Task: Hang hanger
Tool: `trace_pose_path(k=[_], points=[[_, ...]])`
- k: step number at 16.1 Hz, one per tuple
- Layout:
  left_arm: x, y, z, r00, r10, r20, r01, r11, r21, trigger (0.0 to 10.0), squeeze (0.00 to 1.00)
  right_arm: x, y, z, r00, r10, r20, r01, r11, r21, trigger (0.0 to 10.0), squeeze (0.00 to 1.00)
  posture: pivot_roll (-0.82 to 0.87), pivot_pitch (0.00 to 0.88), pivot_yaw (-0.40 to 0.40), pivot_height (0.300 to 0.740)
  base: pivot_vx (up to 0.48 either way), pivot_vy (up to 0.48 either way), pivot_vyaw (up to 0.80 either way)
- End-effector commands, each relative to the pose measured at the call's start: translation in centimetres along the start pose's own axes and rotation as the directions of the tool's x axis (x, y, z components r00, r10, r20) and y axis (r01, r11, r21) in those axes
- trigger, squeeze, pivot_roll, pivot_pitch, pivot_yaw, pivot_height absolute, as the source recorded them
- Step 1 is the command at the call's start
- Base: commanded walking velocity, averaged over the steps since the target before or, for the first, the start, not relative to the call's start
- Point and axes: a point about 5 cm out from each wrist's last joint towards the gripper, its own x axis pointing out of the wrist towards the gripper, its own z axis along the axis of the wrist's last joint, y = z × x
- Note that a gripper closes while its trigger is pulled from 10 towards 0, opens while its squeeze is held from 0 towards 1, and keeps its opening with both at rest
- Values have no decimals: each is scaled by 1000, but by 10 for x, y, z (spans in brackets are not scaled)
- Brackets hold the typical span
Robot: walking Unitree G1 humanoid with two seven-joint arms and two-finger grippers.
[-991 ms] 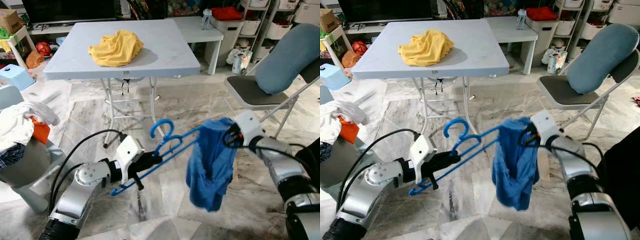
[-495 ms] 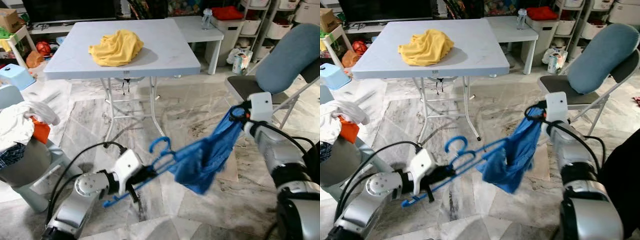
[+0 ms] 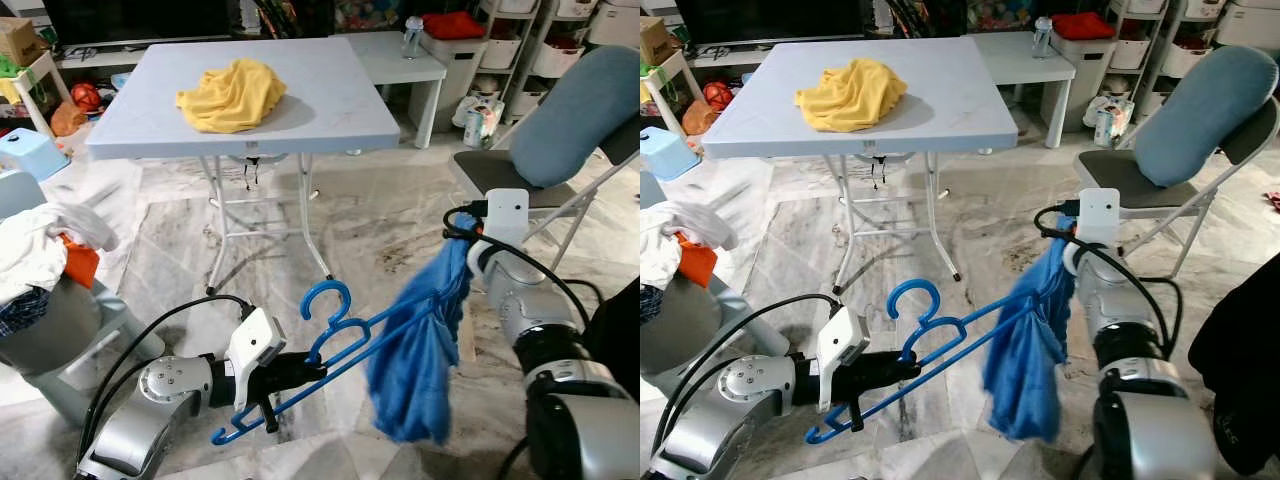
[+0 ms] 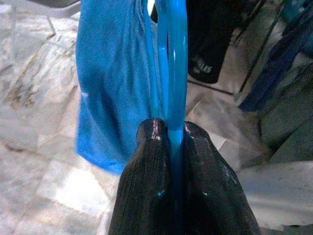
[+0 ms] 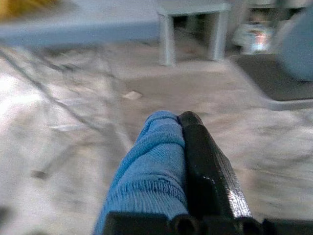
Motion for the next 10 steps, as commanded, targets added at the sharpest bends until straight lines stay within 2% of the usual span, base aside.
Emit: trace_pose_path(k=[1, 2, 3, 5, 7, 8, 10], points=[[1, 1, -5, 999, 15, -34, -15, 1000, 5, 0, 0, 1, 9, 27, 990, 73, 123, -80, 995, 58, 0, 0, -54, 0, -29, 740, 0, 0, 0], [2, 6, -8, 997, 66, -48, -65, 998, 12, 0, 0, 1, 15, 33, 982, 108, 156, -124, 987, 100, 0, 0, -58, 0, -27, 740, 0, 0, 0], [4, 16, -11, 985, 161, -54, -162, 987, -1, 0, 0, 1, 13, 44, 972, 95, 215, -120, 987, 107, 0, 0, -62, 0, -25, 740, 0, 0, 0], [8, 26, -12, 951, 307, -28, -308, 949, -71, 0, 0, -3, -9, 59, 951, -43, 306, -14, 984, 180, 0, 0, -59, 0, -27, 740, 0, 0, 0], [11, 29, -16, 927, 374, -18, -373, 915, -152, 0, 0, -5, -11, 63, 942, -39, 333, -41, 972, 230, 0, 0, -58, 0, -27, 740, 0, 0, 0], [12, 30, -16, 917, 400, -11, -395, 901, -182, 0, 0, -6, -1, 62, 941, 45, 334, -136, 958, 252, 0, 0, -60, 0, -28, 740, 0, 0, 0], [15, 33, -18, 904, 426, -35, -425, 885, -190, 0, 0, -9, 21, 58, 917, 215, 336, -291, 937, 194, 0, 0, -60, 0, -29, 740, 0, 0, 0]])
